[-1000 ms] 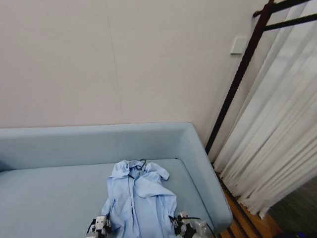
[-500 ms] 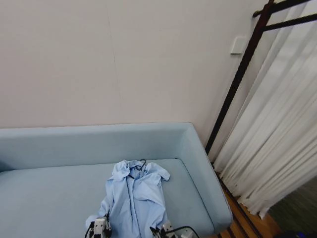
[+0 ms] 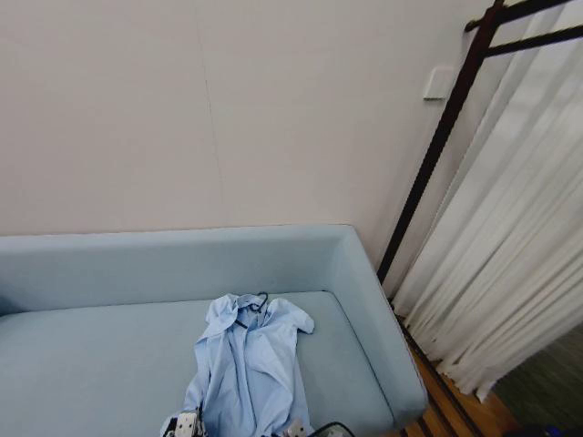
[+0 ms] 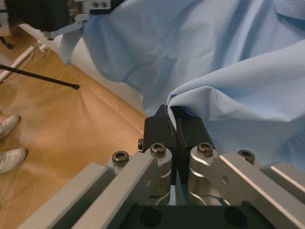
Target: Pick up the clothes from the sofa and hang them on the clothes hanger.
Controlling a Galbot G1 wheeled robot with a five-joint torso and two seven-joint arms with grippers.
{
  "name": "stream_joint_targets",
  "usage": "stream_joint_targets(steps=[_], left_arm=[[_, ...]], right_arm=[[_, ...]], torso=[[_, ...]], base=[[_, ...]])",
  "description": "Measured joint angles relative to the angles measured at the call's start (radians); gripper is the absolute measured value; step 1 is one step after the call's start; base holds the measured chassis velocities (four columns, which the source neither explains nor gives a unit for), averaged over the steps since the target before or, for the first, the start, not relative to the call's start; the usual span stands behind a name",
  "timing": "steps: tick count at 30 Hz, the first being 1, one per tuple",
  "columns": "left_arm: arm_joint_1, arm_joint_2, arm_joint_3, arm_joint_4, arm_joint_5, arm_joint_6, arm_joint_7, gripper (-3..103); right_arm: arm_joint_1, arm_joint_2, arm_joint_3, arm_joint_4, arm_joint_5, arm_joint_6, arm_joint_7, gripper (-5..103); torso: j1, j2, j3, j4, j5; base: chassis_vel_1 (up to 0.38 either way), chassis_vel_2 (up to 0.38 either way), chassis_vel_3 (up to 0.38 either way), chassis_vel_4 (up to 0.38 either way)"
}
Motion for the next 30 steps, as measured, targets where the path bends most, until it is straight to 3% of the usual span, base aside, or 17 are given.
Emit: stream_joint_targets(steps=[4, 7, 8, 10, 14, 16, 19, 20, 23, 24, 26, 27, 29, 30], left_arm=[[-0.031, 0.020, 0.002, 0.001, -0.051, 0.003, 0.014, 0], [-0.040, 0.027, 0.004, -0.006, -0.064, 0.002, 0.014, 0], [-0.044, 0.032, 0.004, -0.009, -0.067, -0.006, 0.013, 6], [-0.047, 0.037, 0.002, -0.016, -0.069, -0.011, 0.013, 6], [-0.047, 0.064, -0.023, -0.074, -0.107, -0.011, -0.012, 27], [-0.047, 0.072, -0.034, -0.092, -0.121, -0.006, -0.021, 27], [-0.086, 0.091, -0.059, -0.117, -0.161, 0.002, -0.048, 43], [-0.086, 0.091, -0.059, -0.117, -0.161, 0.002, -0.048, 43], [-0.155, 0.119, -0.078, -0.118, -0.241, 0.013, -0.078, 59], [-0.155, 0.119, -0.078, -0.118, -0.241, 0.013, -0.078, 59], [-0.199, 0.140, -0.087, -0.102, -0.290, 0.013, -0.095, 65], [-0.221, 0.151, -0.091, -0.089, -0.313, 0.010, -0.100, 70], [-0.268, 0.173, -0.099, -0.060, -0.355, 0.002, -0.110, 81], [-0.268, 0.173, -0.099, -0.060, -0.355, 0.002, -0.110, 81]], right_arm=[[0.027, 0.002, -0.025, -0.021, -0.006, -0.021, 0.005, -3], [0.025, -0.009, -0.024, -0.012, 0.002, -0.040, 0.018, 7], [0.017, -0.019, -0.016, -0.003, 0.003, -0.040, 0.024, 12], [0.010, -0.029, -0.009, 0.005, 0.004, -0.040, 0.031, 12], [-0.016, -0.064, 0.014, 0.078, 0.024, -0.039, 0.083, 33], [-0.019, -0.071, 0.018, 0.102, 0.032, -0.038, 0.099, 38], [0.016, -0.079, 0.040, 0.151, 0.076, -0.041, 0.148, 50], [0.016, -0.079, 0.040, 0.151, 0.076, -0.041, 0.148, 50], [0.142, -0.077, 0.063, 0.150, 0.180, -0.055, 0.227, 66], [0.142, -0.077, 0.063, 0.150, 0.180, -0.055, 0.227, 66], [0.242, -0.069, 0.070, 0.119, 0.250, -0.060, 0.266, 77], [0.303, -0.061, 0.073, 0.088, 0.291, -0.063, 0.282, 77], [0.401, -0.036, 0.071, 0.011, 0.335, -0.065, 0.291, 88], [0.401, -0.036, 0.071, 0.011, 0.335, -0.065, 0.291, 88]], torso=[[0.000, 0.000, 0.000, 0.0000, 0.0001], [0.000, 0.000, 0.000, 0.0000, 0.0000], [0.000, 0.000, 0.000, -0.0001, 0.0000], [0.000, 0.000, 0.000, -0.0001, -0.0001], [0.000, 0.000, 0.000, -0.0001, 0.0000], [0.000, 0.000, 0.000, -0.0001, 0.0000], [0.000, 0.000, 0.000, -0.0001, 0.0000], [0.000, 0.000, 0.000, -0.0001, 0.0000], [0.000, 0.000, 0.000, -0.0001, 0.0000], [0.000, 0.000, 0.000, -0.0001, 0.0000], [0.000, 0.000, 0.000, 0.0000, -0.0001], [0.000, 0.000, 0.000, 0.0000, -0.0002], [0.000, 0.000, 0.000, 0.0000, -0.0001], [0.000, 0.000, 0.000, 0.0000, -0.0001]], base=[[0.000, 0.000, 0.000, 0.000], [0.000, 0.000, 0.000, 0.000], [0.000, 0.000, 0.000, 0.000], [0.000, 0.000, 0.000, 0.000], [0.000, 0.000, 0.000, 0.000], [0.000, 0.000, 0.000, 0.000], [0.000, 0.000, 0.000, 0.000], [0.000, 0.000, 0.000, 0.000], [0.000, 0.000, 0.000, 0.000], [0.000, 0.000, 0.000, 0.000], [0.000, 0.000, 0.000, 0.000], [0.000, 0.000, 0.000, 0.000], [0.000, 0.000, 0.000, 0.000], [0.000, 0.000, 0.000, 0.000]])
